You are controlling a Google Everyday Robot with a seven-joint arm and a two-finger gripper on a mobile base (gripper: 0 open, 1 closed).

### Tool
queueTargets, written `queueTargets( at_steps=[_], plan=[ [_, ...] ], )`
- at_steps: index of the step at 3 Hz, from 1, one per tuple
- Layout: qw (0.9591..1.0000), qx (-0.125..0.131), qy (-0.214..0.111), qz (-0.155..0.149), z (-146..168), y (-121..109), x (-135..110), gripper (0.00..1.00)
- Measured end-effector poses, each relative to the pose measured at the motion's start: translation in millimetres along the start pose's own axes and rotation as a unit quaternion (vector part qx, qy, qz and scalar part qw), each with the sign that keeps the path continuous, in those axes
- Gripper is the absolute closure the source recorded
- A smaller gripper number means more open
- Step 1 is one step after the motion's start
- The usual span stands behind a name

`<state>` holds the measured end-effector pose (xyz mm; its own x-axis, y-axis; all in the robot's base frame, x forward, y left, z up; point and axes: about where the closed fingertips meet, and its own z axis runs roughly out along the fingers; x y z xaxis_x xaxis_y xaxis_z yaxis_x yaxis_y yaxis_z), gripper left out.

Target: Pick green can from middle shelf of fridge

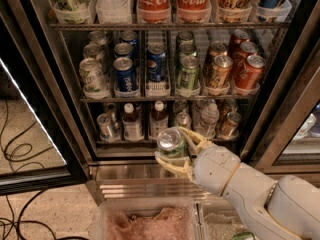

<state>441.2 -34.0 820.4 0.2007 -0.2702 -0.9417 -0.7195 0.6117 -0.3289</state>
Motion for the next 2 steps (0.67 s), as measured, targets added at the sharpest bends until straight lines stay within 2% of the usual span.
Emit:
queueTargets(
  at_steps=[1, 2],
  plan=[
    [1.0, 0.0, 0.0, 0.0, 0, 0, 0, 1.0],
    [0.999, -0.029, -0.019, -0.028, -4, 12, -2, 1.0]
  ],
)
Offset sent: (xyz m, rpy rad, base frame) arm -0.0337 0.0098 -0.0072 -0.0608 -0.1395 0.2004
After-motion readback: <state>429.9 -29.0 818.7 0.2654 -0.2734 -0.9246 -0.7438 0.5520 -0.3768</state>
